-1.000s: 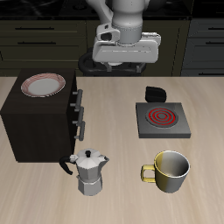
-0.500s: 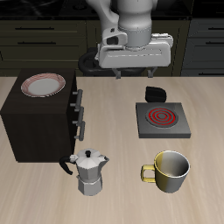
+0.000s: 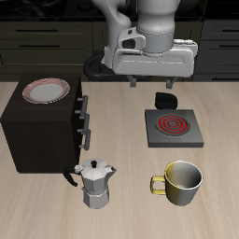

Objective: Place the mug on the plate

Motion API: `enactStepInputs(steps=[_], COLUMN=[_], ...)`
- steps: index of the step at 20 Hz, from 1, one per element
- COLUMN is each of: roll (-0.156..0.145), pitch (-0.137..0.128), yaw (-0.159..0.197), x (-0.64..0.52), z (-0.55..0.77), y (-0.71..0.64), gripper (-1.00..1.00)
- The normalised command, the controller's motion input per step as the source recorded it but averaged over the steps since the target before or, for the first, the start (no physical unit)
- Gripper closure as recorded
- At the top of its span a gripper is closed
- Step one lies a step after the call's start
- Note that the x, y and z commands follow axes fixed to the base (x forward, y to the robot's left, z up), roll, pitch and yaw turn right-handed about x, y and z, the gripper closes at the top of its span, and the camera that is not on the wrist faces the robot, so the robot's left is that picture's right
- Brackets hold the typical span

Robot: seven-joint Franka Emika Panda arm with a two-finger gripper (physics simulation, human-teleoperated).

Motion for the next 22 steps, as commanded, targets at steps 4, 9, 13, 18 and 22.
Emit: enactStepInputs(steps=[4,9,13,18,22], roll=[-0.007,-0.011,-0.018,-0.034,0.027], pitch=[0.008,0.029,0.006,0.007,-0.004], yaw=[0.036,-0.010,0.006,0.009,-0.011], x=[0.36,0.39,0.39,0.27,0.22], z=[0.00,-0.09,-0.10,-0.13,-0.10], y=[0.16,0.09,0.14,0.06,0.11], gripper=[-1.00,-1.00,-1.00,-1.00,-1.00])
